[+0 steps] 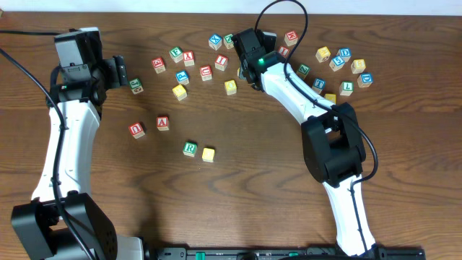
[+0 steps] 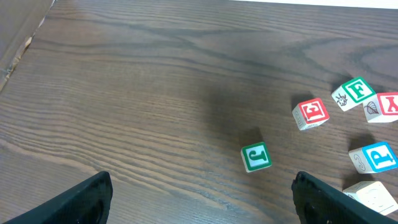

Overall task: Spell out ROBOT
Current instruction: 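Lower the right gripper down around the green B block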

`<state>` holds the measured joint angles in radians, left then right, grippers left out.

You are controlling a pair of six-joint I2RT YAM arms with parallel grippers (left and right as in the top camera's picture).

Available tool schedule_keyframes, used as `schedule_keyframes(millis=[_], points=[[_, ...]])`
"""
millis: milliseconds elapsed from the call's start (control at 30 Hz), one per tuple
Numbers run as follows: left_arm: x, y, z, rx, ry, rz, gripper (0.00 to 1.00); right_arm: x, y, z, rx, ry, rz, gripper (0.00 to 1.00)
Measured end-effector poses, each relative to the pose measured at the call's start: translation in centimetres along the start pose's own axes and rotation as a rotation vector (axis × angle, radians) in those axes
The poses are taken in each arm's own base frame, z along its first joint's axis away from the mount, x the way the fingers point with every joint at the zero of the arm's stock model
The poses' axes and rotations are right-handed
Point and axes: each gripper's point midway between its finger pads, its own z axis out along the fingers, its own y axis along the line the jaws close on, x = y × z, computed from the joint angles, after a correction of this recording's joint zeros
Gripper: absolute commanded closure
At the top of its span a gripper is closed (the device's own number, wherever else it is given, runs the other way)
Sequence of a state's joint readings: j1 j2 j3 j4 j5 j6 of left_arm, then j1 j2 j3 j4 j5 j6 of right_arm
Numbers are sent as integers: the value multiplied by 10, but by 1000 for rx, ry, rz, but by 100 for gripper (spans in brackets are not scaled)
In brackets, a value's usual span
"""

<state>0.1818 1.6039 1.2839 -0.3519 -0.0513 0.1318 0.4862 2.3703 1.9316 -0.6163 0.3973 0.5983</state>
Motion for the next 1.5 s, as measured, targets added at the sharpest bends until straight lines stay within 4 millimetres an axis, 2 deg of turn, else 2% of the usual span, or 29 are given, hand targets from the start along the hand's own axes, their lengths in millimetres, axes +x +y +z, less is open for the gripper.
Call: schedule_keyframes(millis=[267,1100,1500], points=[[0,0,0,0,0,0,9,0,0,0,0,0,4,48],[0,0,0,0,0,0,9,-3,3,1,-13,-18,14,47],[0,0,0,0,0,0,9,6,0,7,-6,-8,9,48]])
